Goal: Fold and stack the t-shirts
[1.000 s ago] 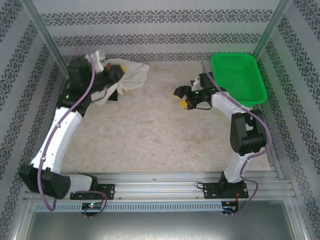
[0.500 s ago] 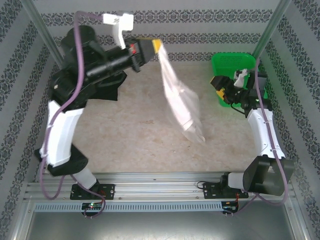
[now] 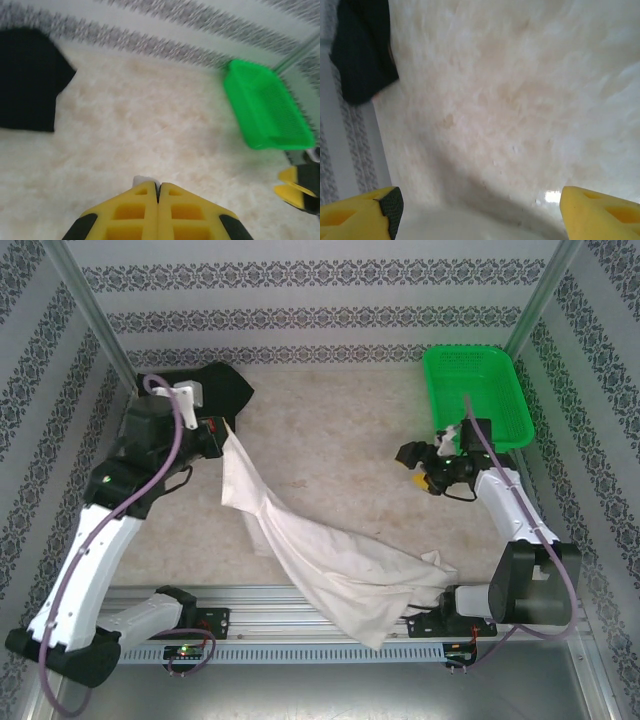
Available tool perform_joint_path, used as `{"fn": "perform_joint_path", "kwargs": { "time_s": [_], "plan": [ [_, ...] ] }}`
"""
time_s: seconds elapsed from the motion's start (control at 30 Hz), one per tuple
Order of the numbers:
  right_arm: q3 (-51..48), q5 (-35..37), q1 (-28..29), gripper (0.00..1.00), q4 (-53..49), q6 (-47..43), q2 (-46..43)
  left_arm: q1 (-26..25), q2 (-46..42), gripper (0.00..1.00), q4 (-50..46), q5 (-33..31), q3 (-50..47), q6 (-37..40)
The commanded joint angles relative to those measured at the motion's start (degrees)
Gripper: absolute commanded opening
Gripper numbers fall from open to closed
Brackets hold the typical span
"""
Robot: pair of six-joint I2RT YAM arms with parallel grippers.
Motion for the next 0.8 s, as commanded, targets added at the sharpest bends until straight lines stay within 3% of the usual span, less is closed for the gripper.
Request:
{"fn": "perform_joint_path", "kwargs": {
  "time_s": [0.0, 0.1, 0.3, 0.4, 0.63, 0.77],
  "plan": [
    [2.2, -3.0, 4.3, 0.83, -8.0, -5.7, 0.2, 1.1, -0.1, 0.00, 10.0, 0.3, -0.5, -2.8],
    [2.0, -5.7, 9.5, 0.83, -11.6, -7.4, 0.9, 2.2, 1.6, 0.00, 13.1, 0.9, -0.5, -3.4],
    [3.0, 8.0, 22.8, 0.81, -20.5, -11.3, 10.7, 5.1, 8.0, 0.00, 16.7, 1.9, 3.1, -2.9],
    [2.3, 9.0, 26.3, 0.74, -17.0, -7.4, 15.2, 8.0, 9.9, 0.00, 18.5, 2.5, 3.9, -3.6],
    [8.2, 17.8, 29.3, 0.48, -16.4, -3.8, 30.4, 13.1, 12.3, 0.00, 19.4, 2.2, 4.8, -2.2],
    [17.9, 28.4, 28.0, 0.48, -20.2, -3.6, 37.3, 15.6, 11.3, 0.00, 18.8, 2.3, 3.9, -1.8]
  ]
}}
